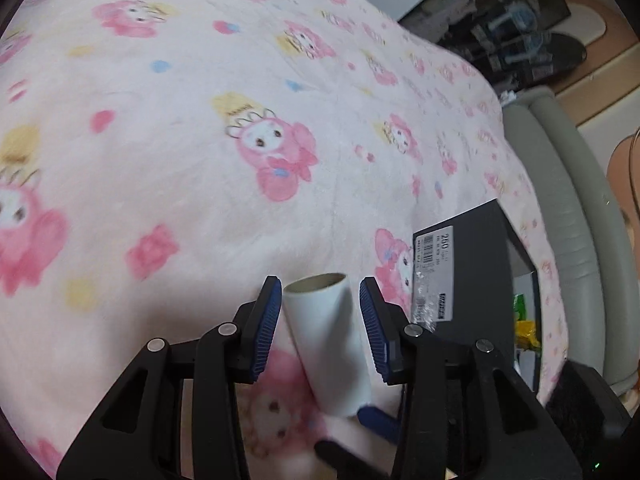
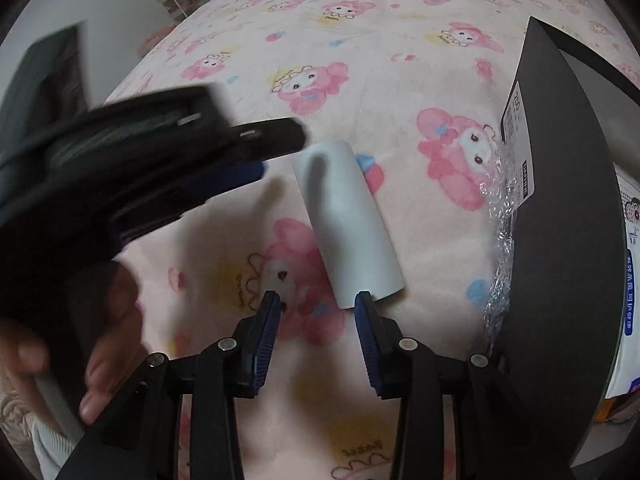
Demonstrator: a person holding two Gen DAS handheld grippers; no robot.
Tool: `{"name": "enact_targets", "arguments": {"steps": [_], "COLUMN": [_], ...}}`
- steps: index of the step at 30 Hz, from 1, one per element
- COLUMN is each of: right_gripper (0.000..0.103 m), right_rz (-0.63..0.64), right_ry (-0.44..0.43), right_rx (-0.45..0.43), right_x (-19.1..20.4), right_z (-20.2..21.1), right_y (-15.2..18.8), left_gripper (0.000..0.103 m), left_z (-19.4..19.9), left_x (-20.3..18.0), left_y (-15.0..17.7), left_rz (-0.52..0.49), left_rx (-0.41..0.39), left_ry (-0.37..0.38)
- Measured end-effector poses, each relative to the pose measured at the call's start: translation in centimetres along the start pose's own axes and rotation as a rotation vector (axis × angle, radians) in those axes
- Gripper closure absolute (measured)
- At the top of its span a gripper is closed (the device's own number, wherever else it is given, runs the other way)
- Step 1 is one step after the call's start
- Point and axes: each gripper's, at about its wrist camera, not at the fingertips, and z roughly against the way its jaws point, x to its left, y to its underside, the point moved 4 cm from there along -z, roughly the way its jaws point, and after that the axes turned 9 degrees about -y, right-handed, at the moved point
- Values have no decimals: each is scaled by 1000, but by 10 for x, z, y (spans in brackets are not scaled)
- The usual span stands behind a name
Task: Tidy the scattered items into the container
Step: 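Grasp the white lint-roller tube across its middle with the right gripper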
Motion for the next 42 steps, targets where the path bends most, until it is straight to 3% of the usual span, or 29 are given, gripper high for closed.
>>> {"name": "enact_targets", "arguments": {"steps": [5, 9, 14, 20, 26, 30, 32, 35, 37, 39, 42], "right_gripper": [65, 64, 64, 64, 59, 47, 44, 48, 62, 66, 66], "right_rz": [28, 26, 20, 49, 45, 66, 65, 81, 67, 62, 105], "right_ry": [19, -9, 7, 24, 41, 65, 57, -19, -95, -160, -168], "right_rx": [2, -9, -12, -20, -38, -44, -41, -60, -50, -32, -3], "right_x": [-2, -3, -5, -4, 2, -1, -1, 6, 12, 19, 34], "right_z": [-3, -2, 4, 6, 4, 1, -5, -2, -1, 0, -2], "right_y": [-1, 0, 5, 9, 6, 1, -2, -3, -2, 1, 16], "left_gripper": [62, 63, 63, 69, 64, 63, 68, 72, 71, 72, 72], "left_z": [-6, 11, 38, 66, 61, 35, 33, 38, 44, 54, 74], "left_x": [6, 13, 14, 28, 48, 47, 45, 40, 36, 35, 35], "left_y": [5, 18, 43, 71, 43, 27, 27, 42, 59, 74, 95], "left_rz": [-4, -20, -65, -29, 89, 94, 90, 65, 35, 40, 47], "left_rx": [25, 22, 49, 25, -82, -24, -18, 25, 38, 47, 38], "left_ry": [19, 43, 7, 9, 52, 113, 145, 165, 142, 159, 161]}}
